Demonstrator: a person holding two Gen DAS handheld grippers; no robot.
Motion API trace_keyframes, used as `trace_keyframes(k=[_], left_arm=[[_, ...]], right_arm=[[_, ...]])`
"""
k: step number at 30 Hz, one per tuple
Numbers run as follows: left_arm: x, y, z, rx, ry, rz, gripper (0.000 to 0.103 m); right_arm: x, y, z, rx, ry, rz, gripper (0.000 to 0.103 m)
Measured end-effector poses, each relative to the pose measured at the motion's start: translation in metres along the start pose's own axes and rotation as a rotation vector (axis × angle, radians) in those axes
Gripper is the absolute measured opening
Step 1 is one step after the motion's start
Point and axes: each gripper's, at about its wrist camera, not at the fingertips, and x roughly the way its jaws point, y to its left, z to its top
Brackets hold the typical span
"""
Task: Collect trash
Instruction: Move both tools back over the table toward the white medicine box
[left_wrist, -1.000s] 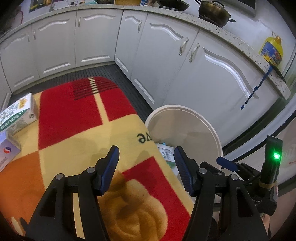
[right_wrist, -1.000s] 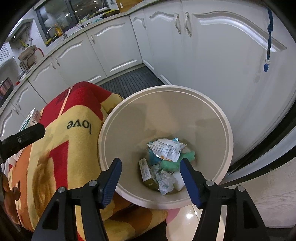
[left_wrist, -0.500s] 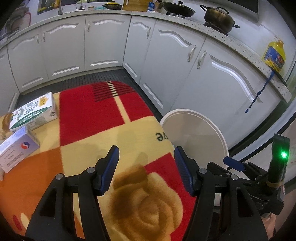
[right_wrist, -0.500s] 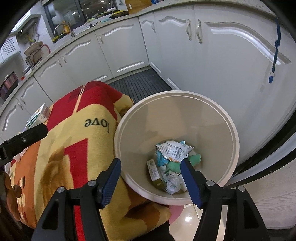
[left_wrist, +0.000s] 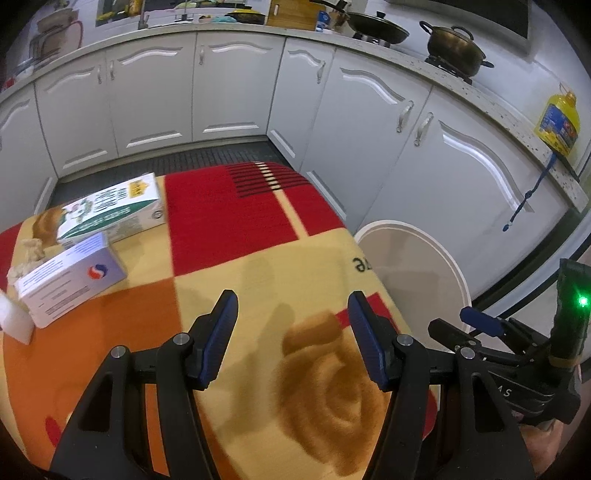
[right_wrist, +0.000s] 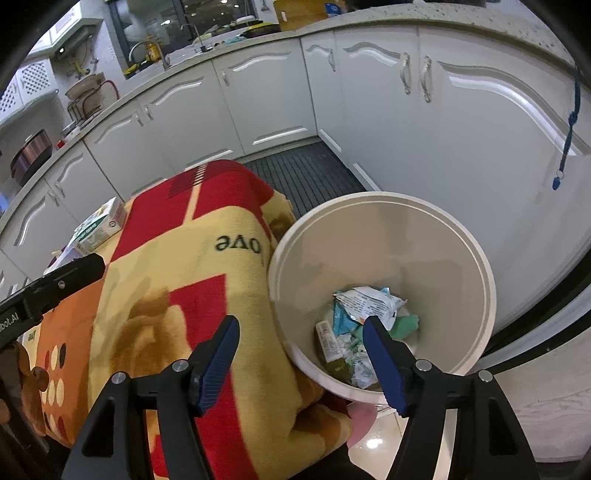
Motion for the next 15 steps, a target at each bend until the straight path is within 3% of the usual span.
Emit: trace_keyframes(k=[11,15], left_arm=[[-0.023,0.039,-0.013,-0.044,-0.008,0.012,0.061],[-0.034,0.064,-0.018,-0.057,-0.003,0.009,0.066]], right_arm=[[0.001,0.039,0.002,-0.056,0.009,0.037,0.069],[0.005,0.056,0.002,-0.090,0.021,0.056,0.070]])
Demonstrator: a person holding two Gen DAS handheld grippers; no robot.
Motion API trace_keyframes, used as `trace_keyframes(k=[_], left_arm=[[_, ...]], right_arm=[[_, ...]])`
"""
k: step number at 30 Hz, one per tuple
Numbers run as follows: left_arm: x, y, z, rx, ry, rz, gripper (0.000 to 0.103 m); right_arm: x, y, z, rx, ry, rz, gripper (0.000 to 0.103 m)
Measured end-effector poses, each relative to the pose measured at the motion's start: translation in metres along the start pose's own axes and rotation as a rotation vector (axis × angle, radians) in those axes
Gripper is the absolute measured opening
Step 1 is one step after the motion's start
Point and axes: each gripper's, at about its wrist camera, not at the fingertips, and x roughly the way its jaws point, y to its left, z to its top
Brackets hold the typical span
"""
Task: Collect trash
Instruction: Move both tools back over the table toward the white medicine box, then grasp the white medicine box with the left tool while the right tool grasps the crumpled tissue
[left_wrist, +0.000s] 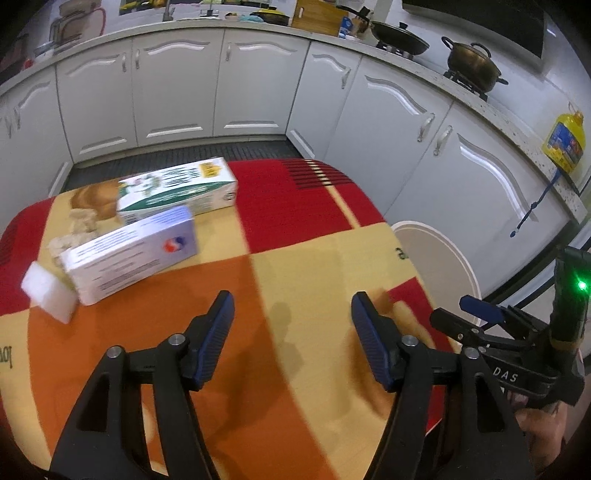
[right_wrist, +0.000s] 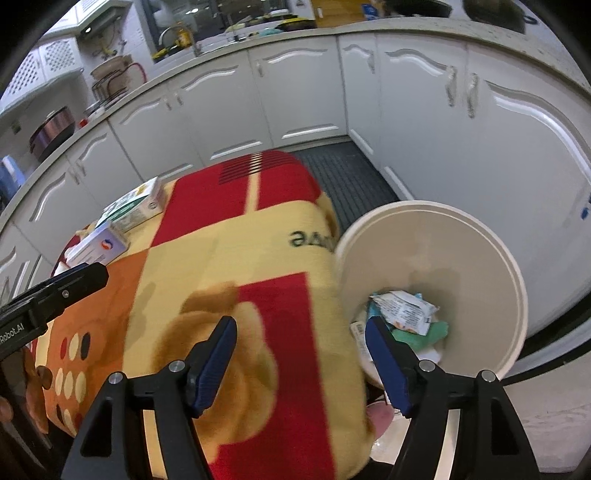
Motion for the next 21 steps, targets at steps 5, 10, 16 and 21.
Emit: trace_keyframes(k=[5,10,16,21], left_arm=[[-0.013,0.039,0.004,0.003,0.000,0.012,0.068],[-0.016,0.077,0.018,0.005,0.004,0.030,0.076],[0.000,0.103,0.040,0.086,0.033,0.093,0.076],[0.023,0.097,0.042,0.196,0.094,0.152,0.076]], right_arm=[[0.007,0.026,0.003,-0.044,0.013,0.028,0.070],[0.014,0.047,0.006,-0.084,0.026,0.053,0.070],[0.025,0.059,0.009,-0.099,0.049,0.067,0.070],[0.034,0.062,0.012,-0.103,0.066,0.070,0.070]])
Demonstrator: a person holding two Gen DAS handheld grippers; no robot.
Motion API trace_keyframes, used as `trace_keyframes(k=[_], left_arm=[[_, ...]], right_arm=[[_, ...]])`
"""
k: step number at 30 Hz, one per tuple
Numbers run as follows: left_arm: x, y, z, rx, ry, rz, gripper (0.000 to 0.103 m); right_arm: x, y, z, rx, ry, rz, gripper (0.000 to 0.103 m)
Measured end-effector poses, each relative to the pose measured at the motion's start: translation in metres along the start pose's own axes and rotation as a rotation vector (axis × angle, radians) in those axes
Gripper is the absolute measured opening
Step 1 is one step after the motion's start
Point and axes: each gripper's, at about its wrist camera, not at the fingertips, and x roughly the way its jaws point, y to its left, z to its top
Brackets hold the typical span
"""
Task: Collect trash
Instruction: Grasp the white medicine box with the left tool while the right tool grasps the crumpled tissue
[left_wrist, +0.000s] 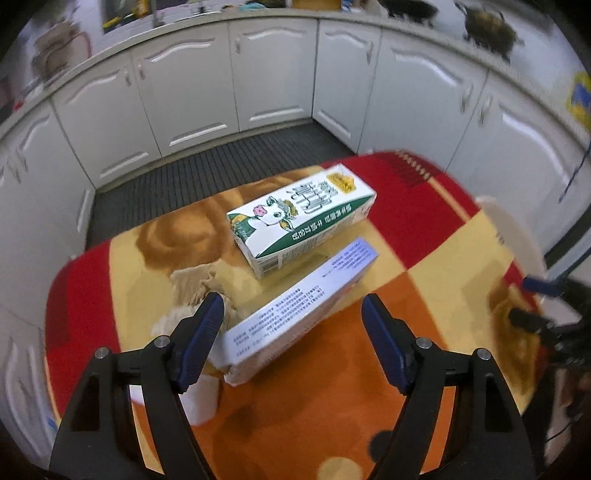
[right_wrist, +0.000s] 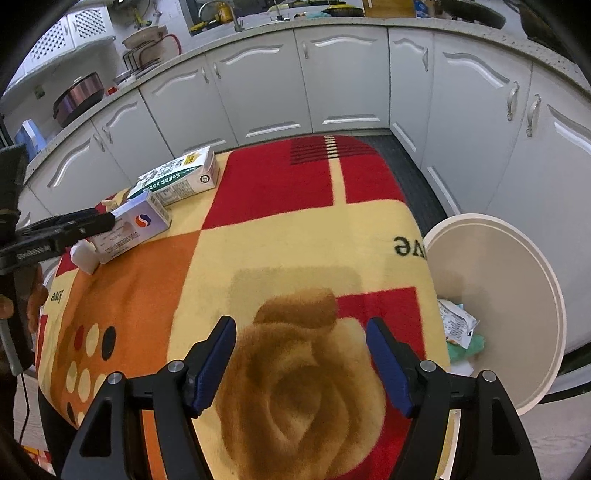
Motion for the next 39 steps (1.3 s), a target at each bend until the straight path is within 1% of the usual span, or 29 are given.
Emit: trace_keyframes(k=[2,4,6,8,9,12,14,17,22,25,27,32,35,39], left_arm=[[0.008,-0.007,0.000,0.053,0.019,0.017,0.076],[0.012,-0.012,0.000,0.082,0.029,0.026,0.076],[0.016,-0.015,-0.001,0.098,0.038,0.024,0.068],[0.020,-0.016,0.000,0.092,0.060,0.010,0.041],[0.021,-0.016,0.000,0.086,0.070,0.009,0.035],[0.021,-0.017,0.000,0.084,0.077,0.019,0.034],[0.018,-0.014,0.000,0.062,0.074,0.015,0.030],[0.007,-0.003,0.001,-0.020,0.075,-0.050,0.024],[-0.023,0.009,-0.009,-0.081,0.067,-0.098,0.022],[-0.045,0.025,-0.022,-0.132,0.058,-0.123,0.021],[-0.060,0.035,-0.038,-0.167,0.057,-0.123,0.021],[-0.088,0.069,-0.079,-0.243,0.052,-0.085,0.021],[-0.096,0.087,-0.096,-0.277,0.044,-0.028,0.021],[-0.098,0.111,-0.115,-0.345,0.045,-0.003,0.021]], right_arm=[[0.002,0.001,0.002,0.001,0.003,0.003,0.070],[0.002,0.001,0.002,0.002,-0.001,0.011,0.070],[0.003,0.002,0.003,0.000,-0.001,0.017,0.070],[0.005,0.004,0.005,-0.005,0.003,0.021,0.070],[0.006,0.006,0.005,-0.008,0.005,0.024,0.070],[0.007,0.009,0.005,-0.014,0.005,0.029,0.070],[0.007,0.010,0.004,-0.015,0.005,0.033,0.070],[0.006,0.012,0.003,-0.015,0.003,0.035,0.070],[0.000,0.020,0.003,-0.028,-0.009,0.049,0.070],[0.001,0.030,0.005,-0.044,-0.008,0.072,0.070],[0.003,0.038,0.005,-0.054,0.000,0.096,0.071],[0.018,0.074,0.010,-0.090,0.031,0.186,0.071],[0.029,0.102,0.015,-0.128,0.040,0.241,0.071],[0.047,0.149,0.026,-0.208,0.054,0.286,0.072]])
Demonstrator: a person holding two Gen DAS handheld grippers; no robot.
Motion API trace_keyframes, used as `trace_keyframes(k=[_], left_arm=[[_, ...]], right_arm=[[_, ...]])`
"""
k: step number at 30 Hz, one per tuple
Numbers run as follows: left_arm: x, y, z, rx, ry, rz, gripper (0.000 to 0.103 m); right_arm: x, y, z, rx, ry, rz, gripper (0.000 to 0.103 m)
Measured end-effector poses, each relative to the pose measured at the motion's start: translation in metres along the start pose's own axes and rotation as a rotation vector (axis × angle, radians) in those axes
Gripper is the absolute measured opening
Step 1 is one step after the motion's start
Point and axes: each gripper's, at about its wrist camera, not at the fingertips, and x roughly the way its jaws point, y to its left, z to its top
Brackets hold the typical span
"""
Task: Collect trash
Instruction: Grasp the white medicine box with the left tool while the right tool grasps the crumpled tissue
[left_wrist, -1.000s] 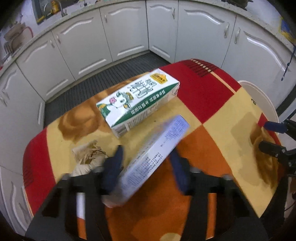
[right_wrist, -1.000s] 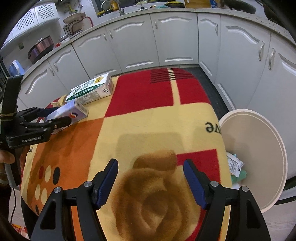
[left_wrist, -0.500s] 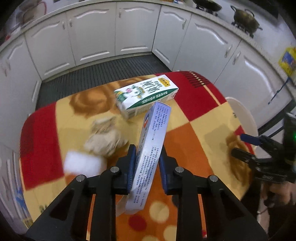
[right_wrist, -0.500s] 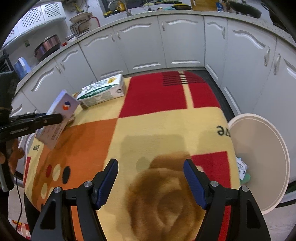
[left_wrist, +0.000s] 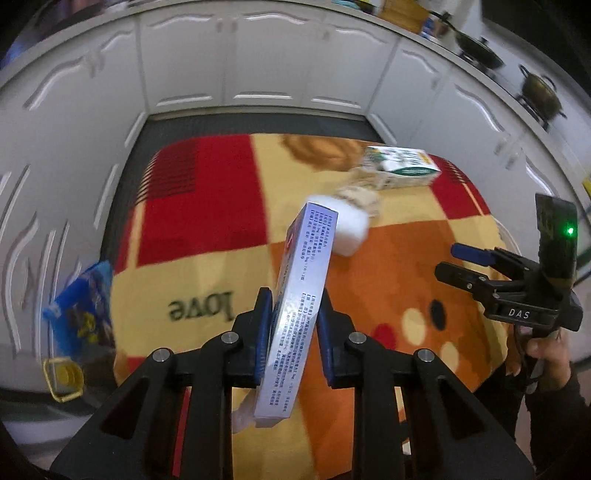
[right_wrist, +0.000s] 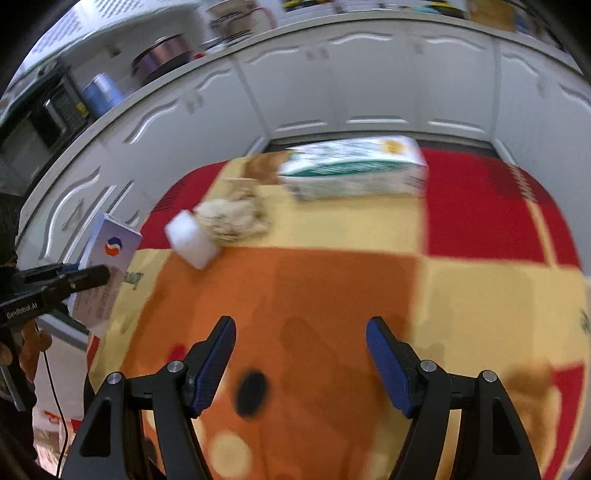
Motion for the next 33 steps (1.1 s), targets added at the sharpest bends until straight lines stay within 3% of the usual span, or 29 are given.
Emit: trace_keyframes(k=[4,7,10,18,20,22,24,33], left_arm=[[0.005,0.019,-0.006,-0.049,0.000,-0.001,0.021],[0.009,0.027,-0.007,-0.076,0.003,-0.016,0.021],[0.012,0.030,-0.005,-0.095,0.001,-0.035,0.021],[0.031,0.031,0.001,-0.120,0.025,-0.050,0.021],[0.035,0.029,-0.001,-0.118,0.026,-0.030,0.021],[0.039,0.027,-0.003,-0.111,0.027,-0.016,0.021],[0.043,0.025,-0.006,-0.106,0.035,-0.007,0.021],[0.038,0.013,-0.012,-0.094,0.026,-0.027,0.019]], right_arm=[[0.024,0.037,0.023,-0.086,-0.001,0.030,0.076],[0.033,0.054,0.039,-0.134,-0.015,0.001,0.076],[0.035,0.050,0.053,-0.089,-0.039,-0.028,0.076],[0.055,0.037,0.073,0.024,-0.024,0.038,0.076],[0.066,0.037,0.074,0.041,-0.006,0.064,0.068],[0.074,0.033,0.073,0.073,0.001,0.113,0.046],[0.070,0.027,0.072,0.099,-0.028,0.137,0.033],[0.013,0.018,0.058,0.055,-0.132,0.112,0.028]])
